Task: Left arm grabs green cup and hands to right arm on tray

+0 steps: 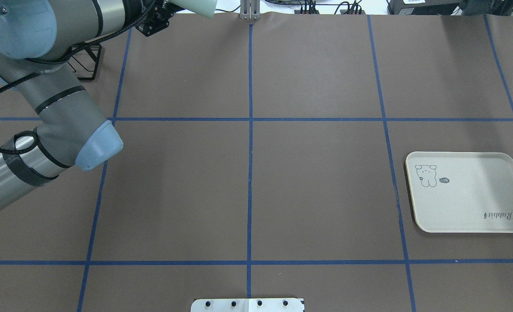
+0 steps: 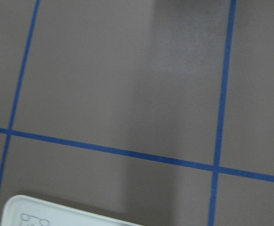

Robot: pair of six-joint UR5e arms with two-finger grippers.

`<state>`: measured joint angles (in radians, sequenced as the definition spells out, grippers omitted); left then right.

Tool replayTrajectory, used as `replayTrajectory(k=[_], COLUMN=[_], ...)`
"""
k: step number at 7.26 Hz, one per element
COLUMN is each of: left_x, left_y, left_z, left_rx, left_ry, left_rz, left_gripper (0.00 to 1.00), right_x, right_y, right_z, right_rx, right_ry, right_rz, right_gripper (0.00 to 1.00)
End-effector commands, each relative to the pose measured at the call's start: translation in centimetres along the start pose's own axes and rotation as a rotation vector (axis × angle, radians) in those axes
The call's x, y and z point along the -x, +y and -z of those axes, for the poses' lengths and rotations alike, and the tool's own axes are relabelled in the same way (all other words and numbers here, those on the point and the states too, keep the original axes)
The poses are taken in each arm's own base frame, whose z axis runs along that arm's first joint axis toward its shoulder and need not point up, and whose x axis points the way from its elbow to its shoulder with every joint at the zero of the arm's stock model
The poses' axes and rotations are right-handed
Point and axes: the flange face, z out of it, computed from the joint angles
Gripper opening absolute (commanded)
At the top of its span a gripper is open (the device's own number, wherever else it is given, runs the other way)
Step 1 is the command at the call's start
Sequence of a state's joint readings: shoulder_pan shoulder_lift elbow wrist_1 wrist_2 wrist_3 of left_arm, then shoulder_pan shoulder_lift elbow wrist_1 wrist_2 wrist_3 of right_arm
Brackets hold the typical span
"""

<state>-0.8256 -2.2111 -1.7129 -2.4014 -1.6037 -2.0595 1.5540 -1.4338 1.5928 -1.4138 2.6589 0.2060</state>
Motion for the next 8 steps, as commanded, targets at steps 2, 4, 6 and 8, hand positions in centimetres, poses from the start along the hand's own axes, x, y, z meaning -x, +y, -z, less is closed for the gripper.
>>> replayTrajectory(k=[2, 4, 6, 8], left_x=[-1.1, -0.5, -0.4, -0.2], left_y=[3.9, 4.8, 4.8, 4.7], left_z=[1.5, 1.3, 1.2, 1.1], left_rx=[0.190, 0.203, 0.202, 0.198], left_ry=[-0.024, -0.036, -0.038, -0.041], left_rz=[0.160, 0.174, 0.174, 0.175], left_gripper=[0.41, 0.41, 0.41, 0.42], right_x=[5.7, 11.5, 18.2, 24.6], right_y=[-2.8, -6.0, -8.7, -9.6], right_z=[0.2, 1.4, 1.1, 1.8], right_rx=[0.027, 0.013, 0.032, 0.041], right_ry=[-0.136, -0.148, -0.168, -0.192], right_rz=[-0.001, -0.050, -0.131, -0.205], right_gripper=[0.99, 0.99, 0.99, 0.99])
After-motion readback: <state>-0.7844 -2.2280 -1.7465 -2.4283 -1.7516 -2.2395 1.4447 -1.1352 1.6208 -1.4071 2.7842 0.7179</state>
